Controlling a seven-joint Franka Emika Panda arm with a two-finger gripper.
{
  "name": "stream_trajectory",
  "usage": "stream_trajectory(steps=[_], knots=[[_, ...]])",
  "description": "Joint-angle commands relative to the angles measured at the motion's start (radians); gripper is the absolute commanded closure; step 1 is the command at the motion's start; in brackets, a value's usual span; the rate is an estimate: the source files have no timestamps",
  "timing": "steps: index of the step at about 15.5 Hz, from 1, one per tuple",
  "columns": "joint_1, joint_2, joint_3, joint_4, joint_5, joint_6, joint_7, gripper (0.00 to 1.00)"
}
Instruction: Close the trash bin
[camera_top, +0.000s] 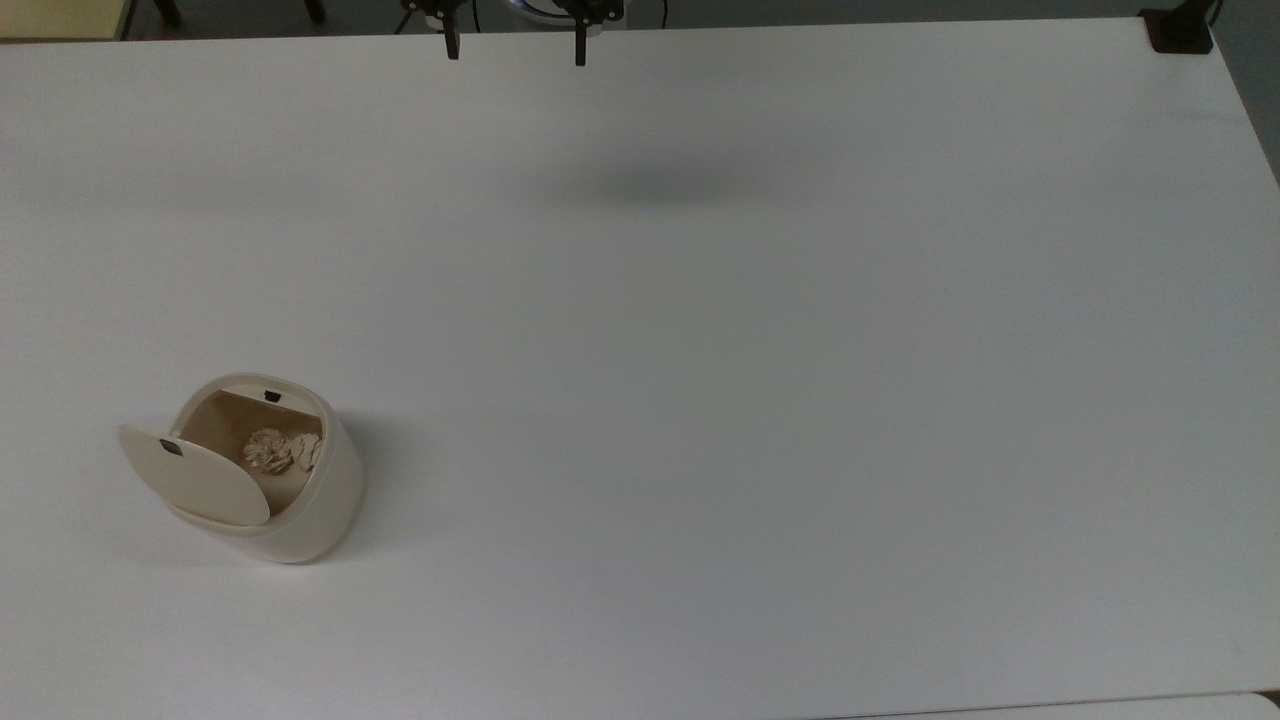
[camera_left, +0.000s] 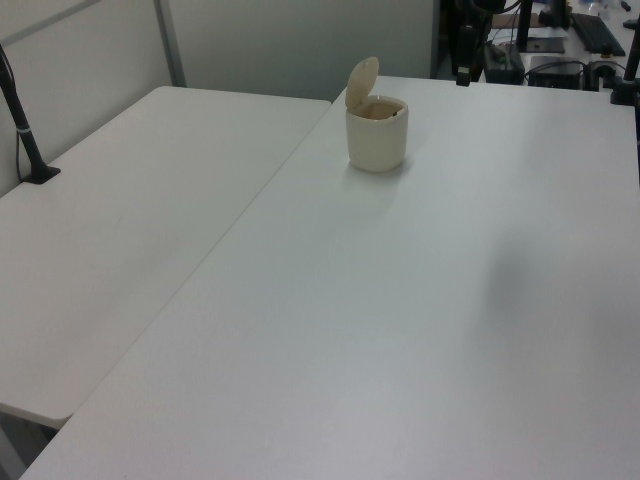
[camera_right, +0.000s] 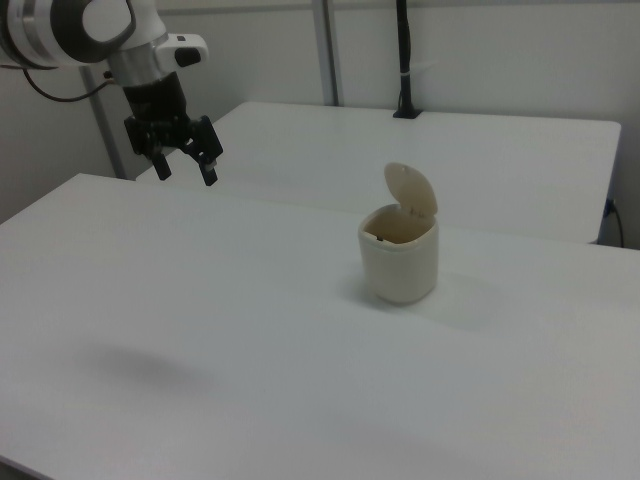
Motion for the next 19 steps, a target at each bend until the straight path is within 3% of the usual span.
stream_trajectory(steps=[1,19], knots=[[0.023,-0.025,-0.023,-0.02,0.023,-0.011,-0.017,0.0],[0.014,-0.016,-0.038,-0.016,0.023,0.003,-0.028,0.02]])
